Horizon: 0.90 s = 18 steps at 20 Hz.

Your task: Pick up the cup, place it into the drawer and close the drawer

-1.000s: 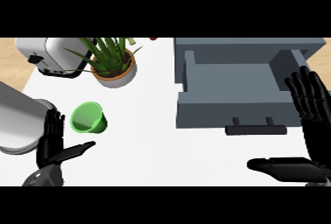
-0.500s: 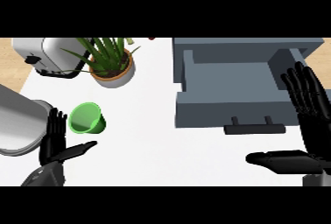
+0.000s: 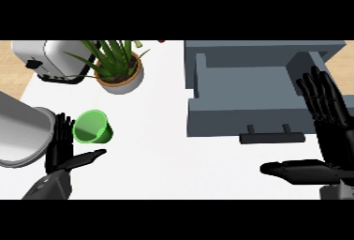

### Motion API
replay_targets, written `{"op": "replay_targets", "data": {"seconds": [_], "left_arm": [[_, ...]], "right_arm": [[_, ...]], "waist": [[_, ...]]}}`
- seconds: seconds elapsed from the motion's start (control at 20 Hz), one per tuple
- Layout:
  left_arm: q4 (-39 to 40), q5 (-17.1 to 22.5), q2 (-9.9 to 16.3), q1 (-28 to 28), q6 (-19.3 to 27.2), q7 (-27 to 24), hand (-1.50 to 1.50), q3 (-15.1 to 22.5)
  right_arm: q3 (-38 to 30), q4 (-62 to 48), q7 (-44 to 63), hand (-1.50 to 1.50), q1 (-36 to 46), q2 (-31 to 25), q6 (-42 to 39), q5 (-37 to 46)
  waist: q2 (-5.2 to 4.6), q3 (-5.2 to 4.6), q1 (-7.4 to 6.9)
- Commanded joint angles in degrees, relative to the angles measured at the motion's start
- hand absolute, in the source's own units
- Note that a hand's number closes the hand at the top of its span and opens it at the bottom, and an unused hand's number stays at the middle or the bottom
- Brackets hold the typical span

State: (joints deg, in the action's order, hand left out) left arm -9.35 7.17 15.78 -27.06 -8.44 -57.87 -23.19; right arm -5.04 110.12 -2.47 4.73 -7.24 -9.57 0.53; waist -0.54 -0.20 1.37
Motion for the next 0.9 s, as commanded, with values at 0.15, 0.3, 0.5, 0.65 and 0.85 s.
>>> {"op": "replay_targets", "data": {"seconds": [0.15, 0.3, 0.5, 0.65, 0.85], "left_arm": [[-0.6, 0.6, -1.4, -1.0, -6.3, -3.2, -1.5, -0.2], [-0.9, 0.4, -1.8, -1.7, -6.8, -3.8, -1.5, 0.0], [-1.7, 0.8, -3.8, -1.3, -11.2, -4.3, 1.5, 0.3], [-2.4, 0.7, -2.6, -1.7, -15.1, -3.4, 1.5, 0.8], [-2.9, 2.8, -2.9, -2.8, -19.7, -0.7, 1.5, -0.5]], "right_arm": [[-0.4, 3.8, 2.9, -1.5, -1.3, -0.7, -0.6, -1.2], [-0.6, 0.4, 0.9, -1.5, 0.1, 0.0, -0.6, -1.5], [-1.4, 0.8, 3.0, -1.5, 2.0, -1.1, -0.8, -1.9], [-0.4, -1.7, -0.1, -1.5, 1.8, 0.2, -0.2, -0.6], [-0.1, 0.2, 1.3, -1.5, -0.5, 0.0, -0.5, -0.6]], "waist": [[-0.01, -0.07, 0.57], [-0.22, -0.07, 0.34], [-0.2, -0.08, 0.26], [-0.26, -0.06, 0.07], [-0.12, -0.06, 0.39]]}}
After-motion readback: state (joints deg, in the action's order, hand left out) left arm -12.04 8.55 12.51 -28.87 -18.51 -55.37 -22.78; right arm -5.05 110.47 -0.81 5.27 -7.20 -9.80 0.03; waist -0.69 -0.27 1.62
